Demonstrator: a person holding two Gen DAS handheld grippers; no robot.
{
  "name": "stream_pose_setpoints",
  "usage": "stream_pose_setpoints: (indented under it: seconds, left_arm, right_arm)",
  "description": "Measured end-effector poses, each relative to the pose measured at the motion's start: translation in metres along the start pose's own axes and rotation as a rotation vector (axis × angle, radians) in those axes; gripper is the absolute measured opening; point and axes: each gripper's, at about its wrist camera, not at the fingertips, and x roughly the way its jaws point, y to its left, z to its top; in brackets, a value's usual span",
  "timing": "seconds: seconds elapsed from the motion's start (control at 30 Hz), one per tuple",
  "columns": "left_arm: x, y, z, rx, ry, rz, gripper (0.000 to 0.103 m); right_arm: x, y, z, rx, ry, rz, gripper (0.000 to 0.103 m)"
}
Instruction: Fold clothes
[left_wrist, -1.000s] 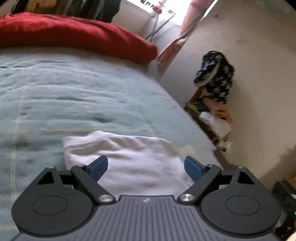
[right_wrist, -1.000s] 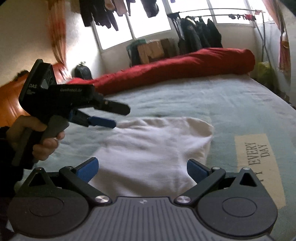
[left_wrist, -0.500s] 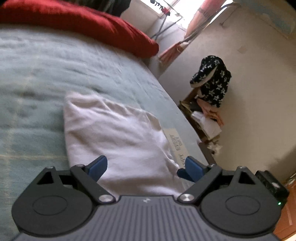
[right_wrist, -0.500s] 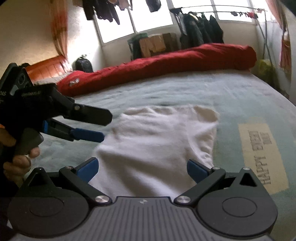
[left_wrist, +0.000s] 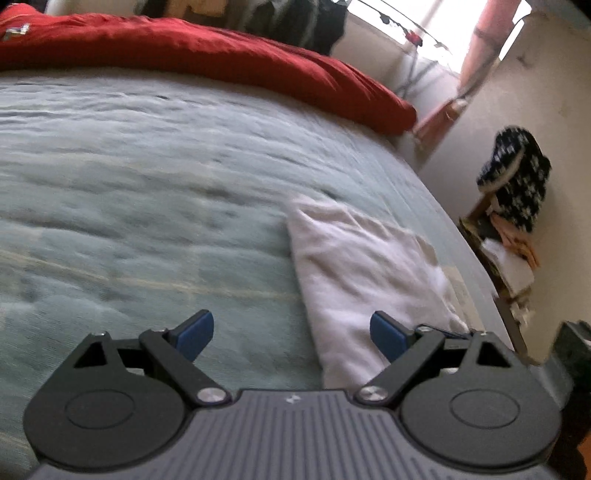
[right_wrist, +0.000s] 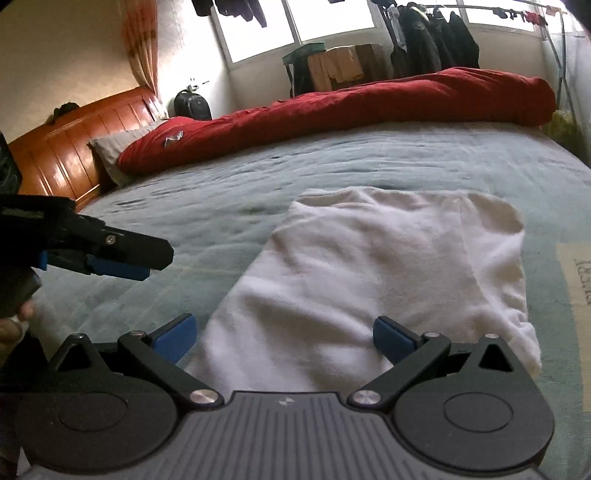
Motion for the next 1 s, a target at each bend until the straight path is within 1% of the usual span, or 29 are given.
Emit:
stream_pose_setpoints:
  seconds: [0.1, 0.17, 0.23, 0.33, 0.53, 0.6, 0.63, 0.7, 0.83, 0.97, 1.0]
  left_arm:
    - [-0.008, 0.008, 0.0, -0.009, -0.022, 0.007, 0.091]
    - [-0.012, 0.014, -0.001, -0.019, -0.028, 0.005, 0.091]
    - [-0.016, 0.021, -0.003, -0.034, -0.035, 0.009, 0.091]
    - [-0.023, 0.03, -0.004, -0.056, -0.049, 0.018, 0.091]
    - [-0.031, 0.037, -0.005, -0.07, -0.073, 0.014, 0.091]
    - [-0.033, 0.035, -0.007, -0.061, -0.073, 0.003, 0.091]
    - [-0.035, 0.034, -0.008, -0.057, -0.074, 0.0, 0.091]
    - [-0.039, 0.033, -0.011, -0.051, -0.076, -0.005, 0.091]
    - [-0.051, 0.034, -0.015, -0.041, -0.09, -0.006, 0.092]
    - [-0.056, 0.034, -0.015, -0.043, -0.102, -0.006, 0.092]
    - [-0.057, 0.034, -0.016, -0.042, -0.102, -0.009, 0.092]
  right_arm:
    - [-0.001, 0.017, 0.012, -0.051, -0.038, 0.052, 0.103]
    - [0.009, 0.03, 0.017, -0.094, -0.027, 0.083, 0.103]
    - [0.024, 0.04, 0.017, -0.117, 0.002, 0.091, 0.103]
    - [0.045, 0.043, 0.007, -0.118, 0.077, 0.074, 0.103]
    - [0.021, 0.064, 0.012, -0.157, 0.063, 0.09, 0.103]
    - [0.015, 0.072, 0.011, -0.177, 0.047, 0.116, 0.103]
    - [0.015, 0.076, 0.01, -0.188, 0.051, 0.125, 0.103]
    - [0.026, 0.078, 0.004, -0.191, 0.097, 0.115, 0.103]
    - [0.025, 0.079, -0.009, -0.144, 0.142, 0.076, 0.103]
    - [0.002, 0.087, -0.008, -0.144, 0.109, 0.095, 0.103]
    - [-0.001, 0.088, -0.008, -0.141, 0.114, 0.101, 0.103]
